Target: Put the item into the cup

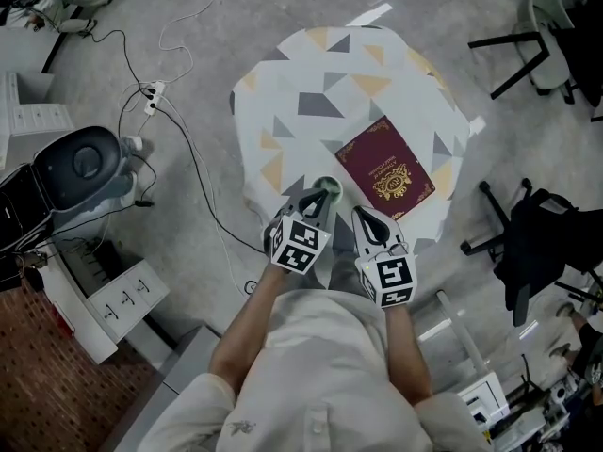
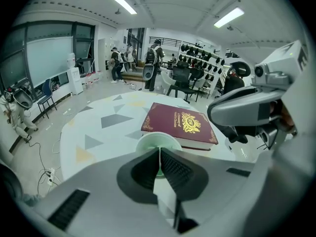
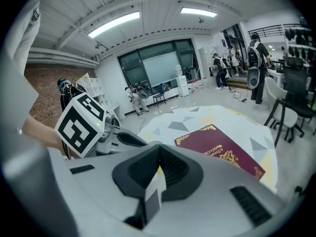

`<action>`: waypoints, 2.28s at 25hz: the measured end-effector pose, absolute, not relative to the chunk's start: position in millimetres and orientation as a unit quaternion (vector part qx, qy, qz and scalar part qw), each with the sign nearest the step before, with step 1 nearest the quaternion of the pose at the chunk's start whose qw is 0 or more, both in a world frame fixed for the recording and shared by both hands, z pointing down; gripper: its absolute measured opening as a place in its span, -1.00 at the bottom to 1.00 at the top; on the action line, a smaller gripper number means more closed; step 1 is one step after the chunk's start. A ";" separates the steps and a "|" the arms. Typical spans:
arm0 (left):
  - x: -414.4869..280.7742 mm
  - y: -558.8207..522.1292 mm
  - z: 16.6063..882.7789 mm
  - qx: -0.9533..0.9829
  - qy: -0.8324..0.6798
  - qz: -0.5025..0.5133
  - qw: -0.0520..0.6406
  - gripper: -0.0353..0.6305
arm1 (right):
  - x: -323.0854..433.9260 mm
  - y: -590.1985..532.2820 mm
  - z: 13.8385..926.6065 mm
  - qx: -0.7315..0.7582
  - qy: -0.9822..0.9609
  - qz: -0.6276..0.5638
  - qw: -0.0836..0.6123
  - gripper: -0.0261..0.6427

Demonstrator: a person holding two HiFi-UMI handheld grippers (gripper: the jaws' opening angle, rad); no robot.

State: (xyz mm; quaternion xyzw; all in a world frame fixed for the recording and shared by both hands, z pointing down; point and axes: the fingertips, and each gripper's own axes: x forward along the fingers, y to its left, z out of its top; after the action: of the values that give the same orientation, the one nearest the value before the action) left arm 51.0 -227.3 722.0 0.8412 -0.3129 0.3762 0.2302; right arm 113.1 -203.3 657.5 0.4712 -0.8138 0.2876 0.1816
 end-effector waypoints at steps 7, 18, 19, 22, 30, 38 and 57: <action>52.6 -225.8 718.4 0.848 -0.303 0.373 0.225 -0.77 | 113.7 -201.3 654.9 0.480 -0.810 0.284 0.179 -0.90; 49.9 -234.2 686.1 0.867 -0.312 0.332 0.201 -0.77 | 118.1 -205.3 638.3 0.502 -0.806 0.264 0.170 -0.90; 49.1 -236.5 679.7 0.870 -0.315 0.325 0.197 -0.77 | 119.7 -207.6 634.1 0.506 -0.805 0.259 0.167 -0.90; 47.4 -243.8 659.8 0.878 -0.322 0.304 0.183 -0.77 | 123.8 -214.2 620.7 0.517 -0.805 0.243 0.162 -0.90; 46.8 -261.3 593.2 0.903 -0.337 0.221 0.149 -0.77 | 133.1 -225.9 575.6 0.544 -0.803 0.191 0.148 -0.90; 44.2 -261.8 538.5 0.920 -0.334 0.172 0.115 -0.77 | 135.2 -225.0 532.9 0.564 -0.801 0.157 0.122 -0.90; 37.3 -260.7 501.1 0.926 -0.335 0.147 0.089 -0.78 | 135.6 -237.3 496.6 0.577 -0.801 0.120 0.107 -0.90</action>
State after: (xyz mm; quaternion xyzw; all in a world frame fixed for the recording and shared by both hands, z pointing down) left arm 37.3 -260.7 501.1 0.9265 -0.3349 0.1471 0.0886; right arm 135.6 -237.3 496.6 0.5770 -0.8008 0.1201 0.1070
